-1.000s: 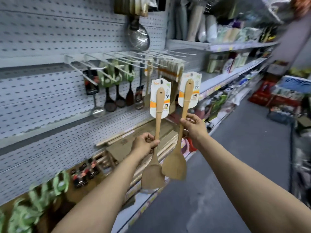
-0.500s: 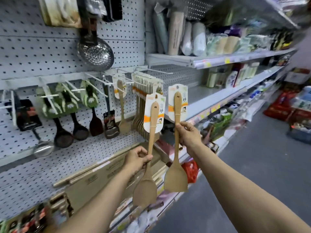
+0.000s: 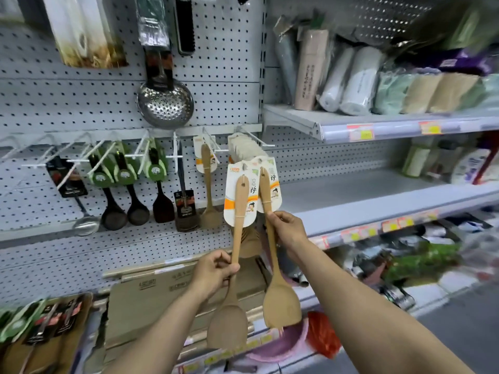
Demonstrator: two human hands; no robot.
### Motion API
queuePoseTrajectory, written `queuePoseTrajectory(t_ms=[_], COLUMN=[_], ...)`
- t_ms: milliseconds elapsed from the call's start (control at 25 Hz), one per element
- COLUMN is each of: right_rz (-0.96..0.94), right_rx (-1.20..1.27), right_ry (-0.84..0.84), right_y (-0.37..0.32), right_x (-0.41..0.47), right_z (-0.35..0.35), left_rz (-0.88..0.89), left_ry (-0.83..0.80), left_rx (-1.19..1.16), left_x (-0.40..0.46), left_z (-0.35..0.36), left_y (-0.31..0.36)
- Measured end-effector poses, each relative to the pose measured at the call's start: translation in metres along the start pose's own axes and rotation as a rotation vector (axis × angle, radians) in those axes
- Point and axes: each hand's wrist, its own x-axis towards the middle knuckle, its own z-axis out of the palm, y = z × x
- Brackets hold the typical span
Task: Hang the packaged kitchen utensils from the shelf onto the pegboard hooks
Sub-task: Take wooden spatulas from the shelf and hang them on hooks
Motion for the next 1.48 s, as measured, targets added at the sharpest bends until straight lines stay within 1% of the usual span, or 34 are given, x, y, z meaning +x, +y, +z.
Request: queuePoseTrajectory(t_ms=[160, 320, 480, 800, 840, 880, 960, 1000, 1040, 1120, 1240, 1480], right_rz=[0.013, 0.007, 0.008, 0.106, 0.094, 0.071, -0.006, -0.066, -0.116, -0.168, -0.175, -0.182], right_rx=[0.072, 0.125, 0.057, -0.006, -0.041, -0.093, -0.168, -0.121, -0.049, 0.066, 0.094, 0.085], right_ry=[-0.076, -0.110, -0.129, -0.179, -0.168, -0.121, 0.049, 0.106, 0.099, -0.022, -0.167, -0.206], right_y=[0.015, 0.030, 0.026, 0.030, 0.028, 0.027, 0.017, 0.010, 0.001, -0.016, -0.025, -0.023], right_x=[0.025, 0.036, 0.059, 0.098, 0.100, 0.101, 0.098, 0.095, 0.090, 0.081, 0.075, 0.087], right_z=[-0.003, -0.008, -0.007, 0.003, 0.003, 0.003, 0.000, -0.001, -0.001, 0.002, 0.004, -0.001], left_rz=[0.024, 0.016, 0.025, 0.024, 0.023, 0.020, 0.019, 0.020, 0.022, 0.018, 0.001, -0.011], left_ry=[0.079, 0.120, 0.116, 0.128, 0.124, 0.123, 0.119, 0.115, 0.111, 0.103, 0.083, 0.056], left_rx=[0.025, 0.024, 0.013, 0.010, 0.008, 0.005, -0.005, -0.006, -0.004, -0.005, -0.027, -0.057], left_x=[0.007, 0.016, 0.027, 0.049, 0.051, 0.053, 0.058, 0.061, 0.063, 0.069, 0.074, 0.086], left_z=[0.009, 0.016, 0.025, 0.031, 0.033, 0.034, 0.039, 0.042, 0.045, 0.054, 0.070, 0.087], left_y=[0.001, 0.000, 0.007, 0.001, 0.000, -0.001, -0.001, -0.001, -0.001, -0.001, 0.001, 0.000])
